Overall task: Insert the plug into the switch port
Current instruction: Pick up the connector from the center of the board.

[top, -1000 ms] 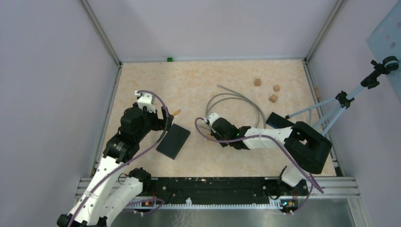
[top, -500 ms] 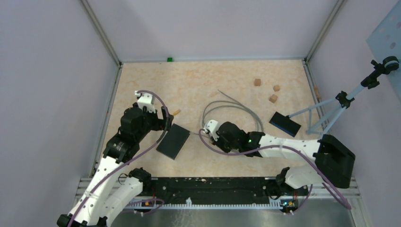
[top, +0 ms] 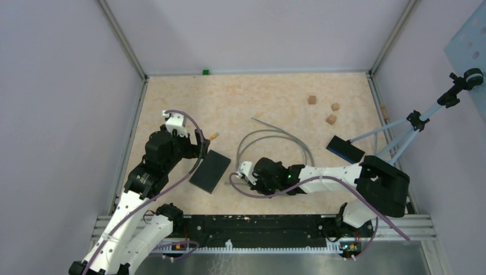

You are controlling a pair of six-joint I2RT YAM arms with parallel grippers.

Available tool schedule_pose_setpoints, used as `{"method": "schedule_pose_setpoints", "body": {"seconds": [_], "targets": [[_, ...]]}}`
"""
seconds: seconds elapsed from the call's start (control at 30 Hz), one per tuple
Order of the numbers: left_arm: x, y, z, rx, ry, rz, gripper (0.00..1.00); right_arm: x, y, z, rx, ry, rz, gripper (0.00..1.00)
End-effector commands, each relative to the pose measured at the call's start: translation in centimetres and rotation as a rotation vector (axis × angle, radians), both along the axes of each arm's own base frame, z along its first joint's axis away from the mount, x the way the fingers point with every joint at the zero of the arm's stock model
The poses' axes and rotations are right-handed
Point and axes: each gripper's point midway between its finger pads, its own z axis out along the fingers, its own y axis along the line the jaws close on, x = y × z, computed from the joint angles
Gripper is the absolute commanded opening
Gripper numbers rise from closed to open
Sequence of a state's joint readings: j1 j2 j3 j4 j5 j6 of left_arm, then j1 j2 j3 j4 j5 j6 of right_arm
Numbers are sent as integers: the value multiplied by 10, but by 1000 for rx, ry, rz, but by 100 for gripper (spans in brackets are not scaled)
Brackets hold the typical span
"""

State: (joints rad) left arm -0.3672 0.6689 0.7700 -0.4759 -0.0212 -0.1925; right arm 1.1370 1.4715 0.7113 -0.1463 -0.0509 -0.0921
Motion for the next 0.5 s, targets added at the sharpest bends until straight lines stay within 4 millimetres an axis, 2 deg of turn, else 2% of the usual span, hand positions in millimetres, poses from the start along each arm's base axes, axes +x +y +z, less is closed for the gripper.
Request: {"method": "schedule_pose_setpoints", "body": {"seconds": [0.0,0.13,0.33,0.4,0.47], "targets": [[2,4,6,-6,-35,19,99,20,38,16,72,-88,40,9],[2,5,7,-4,-38,24,99,41,42,3,23,-106,7,8],[0,5,10,-11,-48,25,99,84,19,-4,-38,-131,-85,8],[-1,5,12,-16,-54,26,99,91,12,-2,-60,-152,-96,8],[-1,6,14,-20,-60,32,99,89,7,0,-88,-154,-72,8]]}}
